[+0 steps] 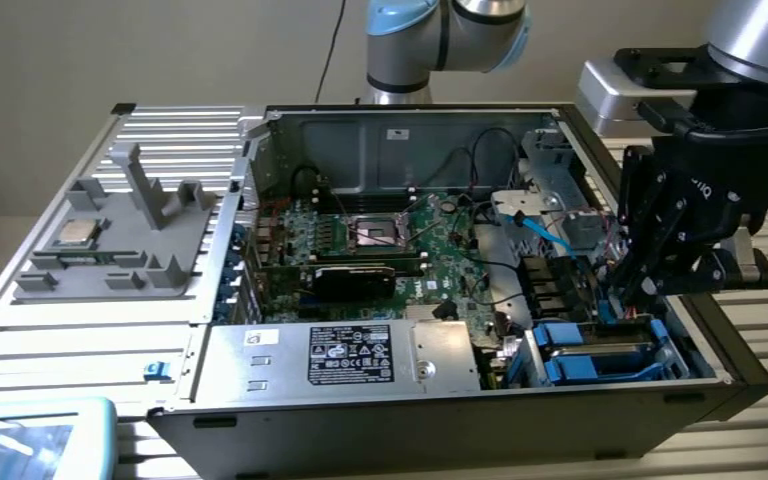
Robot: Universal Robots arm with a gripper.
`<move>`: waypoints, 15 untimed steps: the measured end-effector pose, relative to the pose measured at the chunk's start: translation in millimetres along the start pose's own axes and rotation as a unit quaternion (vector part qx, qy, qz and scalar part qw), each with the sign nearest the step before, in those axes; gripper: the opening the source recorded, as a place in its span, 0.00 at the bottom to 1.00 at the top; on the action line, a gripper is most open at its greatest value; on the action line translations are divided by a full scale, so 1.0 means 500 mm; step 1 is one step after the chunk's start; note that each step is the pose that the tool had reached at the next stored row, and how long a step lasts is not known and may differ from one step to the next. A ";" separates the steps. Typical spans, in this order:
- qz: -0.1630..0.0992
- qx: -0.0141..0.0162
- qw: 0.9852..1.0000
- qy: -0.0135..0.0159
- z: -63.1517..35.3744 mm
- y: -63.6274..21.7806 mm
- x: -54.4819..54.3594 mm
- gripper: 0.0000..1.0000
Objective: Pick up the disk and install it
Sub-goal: 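Insert the second disk wire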
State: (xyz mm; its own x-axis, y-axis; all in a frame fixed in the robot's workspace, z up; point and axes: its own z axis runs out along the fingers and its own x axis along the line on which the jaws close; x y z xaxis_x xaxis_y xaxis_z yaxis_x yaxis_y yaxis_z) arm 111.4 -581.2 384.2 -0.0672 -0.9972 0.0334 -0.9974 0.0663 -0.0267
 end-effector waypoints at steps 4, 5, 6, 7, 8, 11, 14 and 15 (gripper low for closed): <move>0.000 -0.006 1.000 0.001 -0.004 -0.009 -0.001 0.24; 0.000 -0.006 1.000 0.001 -0.004 -0.008 -0.001 0.24; 0.000 -0.006 1.000 0.001 -0.004 -0.008 -0.001 0.24; 0.000 -0.006 1.000 0.001 -0.004 -0.008 -0.001 0.24; 0.000 -0.006 1.000 0.001 -0.004 -0.009 -0.001 0.24; 0.000 -0.006 1.000 0.001 -0.004 -0.009 -0.001 0.24; 0.000 -0.006 1.000 0.001 -0.004 -0.008 -0.001 0.24; 0.000 -0.006 1.000 0.001 -0.004 -0.008 -0.001 0.24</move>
State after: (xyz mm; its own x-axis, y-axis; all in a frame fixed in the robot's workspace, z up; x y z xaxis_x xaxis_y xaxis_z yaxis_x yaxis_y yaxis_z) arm 115.6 -581.1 386.4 -0.0666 -0.9971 0.0356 -0.9977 0.0661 -0.0147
